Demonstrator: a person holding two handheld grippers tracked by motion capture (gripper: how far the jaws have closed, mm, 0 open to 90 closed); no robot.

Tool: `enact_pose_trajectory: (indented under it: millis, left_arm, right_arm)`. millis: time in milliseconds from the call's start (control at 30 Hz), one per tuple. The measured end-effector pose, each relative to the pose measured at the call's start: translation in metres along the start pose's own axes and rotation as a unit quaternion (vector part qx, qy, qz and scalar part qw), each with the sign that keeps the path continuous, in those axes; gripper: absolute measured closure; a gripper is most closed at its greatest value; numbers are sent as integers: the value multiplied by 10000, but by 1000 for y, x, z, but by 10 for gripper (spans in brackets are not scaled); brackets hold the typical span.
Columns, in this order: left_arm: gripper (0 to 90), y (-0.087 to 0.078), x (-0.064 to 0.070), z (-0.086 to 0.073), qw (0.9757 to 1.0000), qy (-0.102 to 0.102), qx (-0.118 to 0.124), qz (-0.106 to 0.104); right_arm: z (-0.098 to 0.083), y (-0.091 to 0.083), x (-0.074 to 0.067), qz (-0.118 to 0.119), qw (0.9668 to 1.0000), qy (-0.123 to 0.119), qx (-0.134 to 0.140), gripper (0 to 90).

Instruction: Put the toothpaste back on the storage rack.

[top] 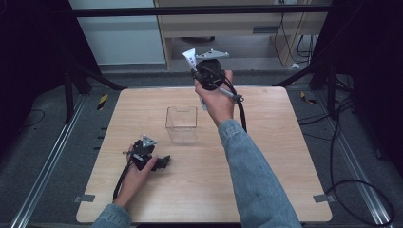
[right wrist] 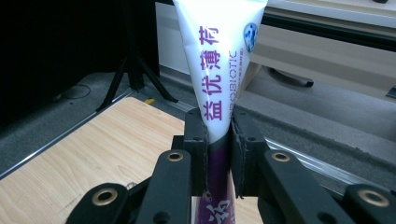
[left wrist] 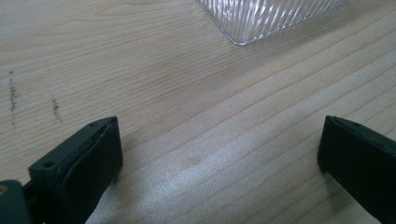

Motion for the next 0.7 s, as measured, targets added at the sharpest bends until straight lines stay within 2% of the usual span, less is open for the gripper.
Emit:
enact_pose_trajectory:
  millis: [233,467,700]
  left_arm:
    - [0,0,0,0,10000,3,-2,-2]
    - [0,0,0,0,10000,2,-1,-3]
    - [0,0,0,0,10000,3,-2,-3]
  right_arm:
    - [-1,16,-9,73,9998,137,153,783]
    - [1,21,-19,113,9990,198,378,783]
    - [-3,30,-32,207,9989,161,392,783]
Point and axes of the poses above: each handheld gripper's, and its own axes: y roughly forward along the jaws, z roughly out of its top, x roughly to its right, the point moved 4 cm from there along y, roughly forward along the jaws, and after that the axes turned 2 degrees about -y, right-handed, at the moved point
